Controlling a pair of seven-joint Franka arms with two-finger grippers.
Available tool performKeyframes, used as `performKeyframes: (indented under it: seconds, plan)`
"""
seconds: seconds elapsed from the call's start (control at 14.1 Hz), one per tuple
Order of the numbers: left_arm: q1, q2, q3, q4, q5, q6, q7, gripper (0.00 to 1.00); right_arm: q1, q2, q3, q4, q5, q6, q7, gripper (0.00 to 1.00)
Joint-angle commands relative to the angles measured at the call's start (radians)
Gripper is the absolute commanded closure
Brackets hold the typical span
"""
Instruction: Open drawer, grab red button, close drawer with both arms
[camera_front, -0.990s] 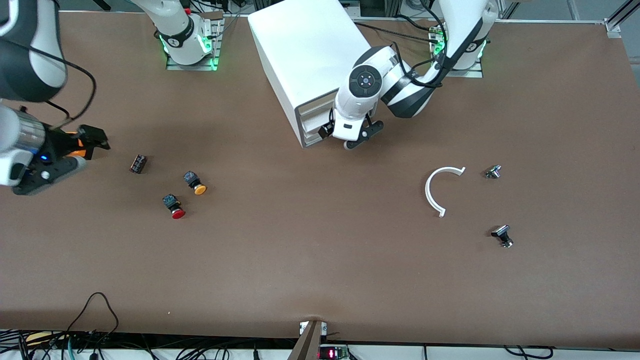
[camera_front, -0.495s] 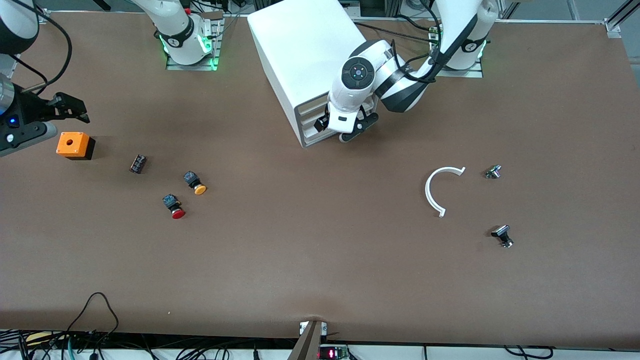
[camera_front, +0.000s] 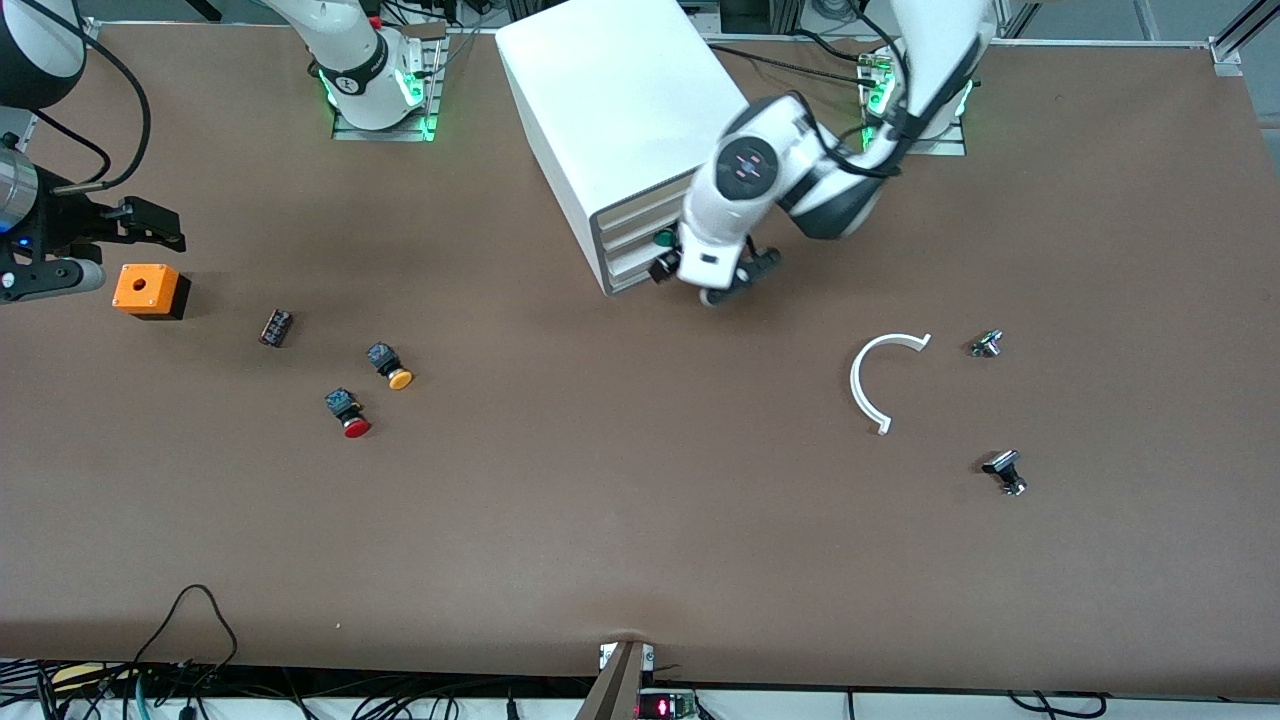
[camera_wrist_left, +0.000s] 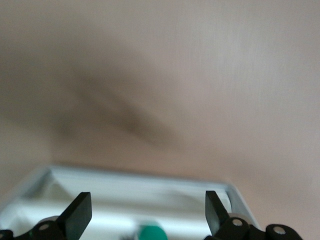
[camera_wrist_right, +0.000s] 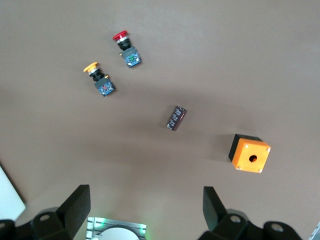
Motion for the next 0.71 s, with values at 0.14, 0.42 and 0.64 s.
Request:
performKeyframes:
  seconds: [0.14,0.42,0.64]
  plan:
    - [0.141,-0.157,0.061,-0.009,-0.005,-0.096,0.168,0.00,-0.005,-0.009,0.001,0.017,0.000,-0.001,0.053,0.00]
    - [0.202,-0.246,0.086,-0.007,-0.007,-0.156,0.221,0.00,-0.005,-0.005,0.001,0.040,-0.001,-0.003,0.097,0.00]
    - [0.240,-0.286,0.132,0.049,-0.007,-0.272,0.293,0.00,-0.003,-0.005,0.001,0.041,-0.001,0.005,0.108,0.00]
